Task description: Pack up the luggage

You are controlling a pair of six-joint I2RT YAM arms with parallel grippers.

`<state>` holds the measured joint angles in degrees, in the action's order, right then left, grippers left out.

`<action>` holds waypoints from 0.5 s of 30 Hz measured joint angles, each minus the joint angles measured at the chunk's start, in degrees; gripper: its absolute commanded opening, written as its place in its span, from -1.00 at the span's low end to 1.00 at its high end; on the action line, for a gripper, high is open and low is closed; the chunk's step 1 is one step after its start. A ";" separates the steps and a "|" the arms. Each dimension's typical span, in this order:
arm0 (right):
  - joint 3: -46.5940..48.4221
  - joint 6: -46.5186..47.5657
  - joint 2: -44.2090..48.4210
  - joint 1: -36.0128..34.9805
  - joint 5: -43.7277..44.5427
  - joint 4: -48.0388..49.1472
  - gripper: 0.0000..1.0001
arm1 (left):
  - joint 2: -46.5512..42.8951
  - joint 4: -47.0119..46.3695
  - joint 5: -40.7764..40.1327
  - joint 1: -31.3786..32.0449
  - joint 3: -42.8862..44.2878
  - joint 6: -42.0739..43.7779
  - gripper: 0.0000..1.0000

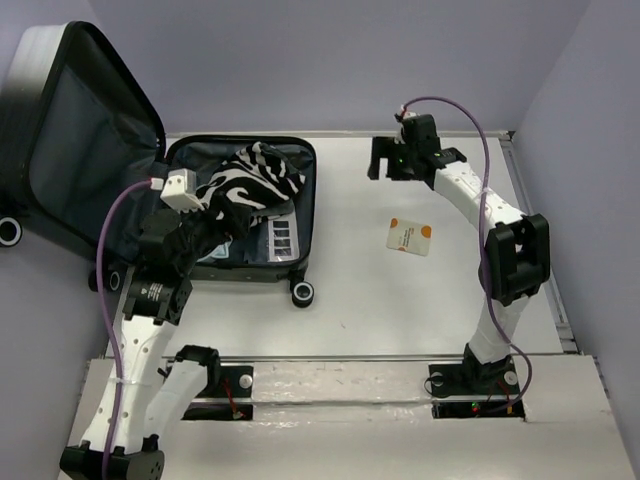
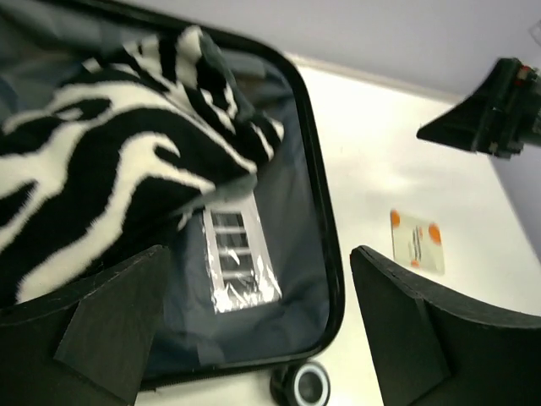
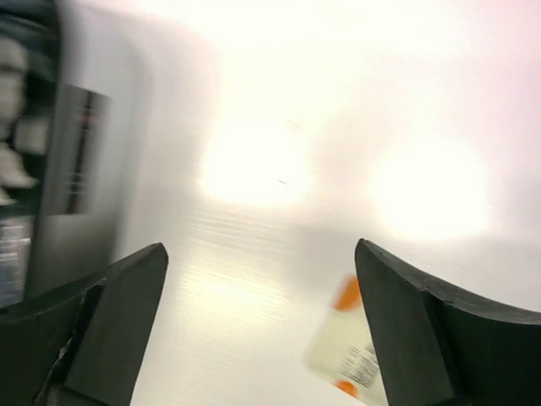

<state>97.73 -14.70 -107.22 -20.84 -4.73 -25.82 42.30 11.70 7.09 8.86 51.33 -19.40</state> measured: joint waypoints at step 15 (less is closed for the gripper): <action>-17.03 1.29 -5.44 5.33 13.62 -5.18 0.99 | -14.95 -3.48 8.28 4.57 -9.64 3.15 0.98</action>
<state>80.71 -13.41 -112.66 -15.51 8.88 -31.00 27.35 8.23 15.38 13.43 41.69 -16.25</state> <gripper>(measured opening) 0.995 0.989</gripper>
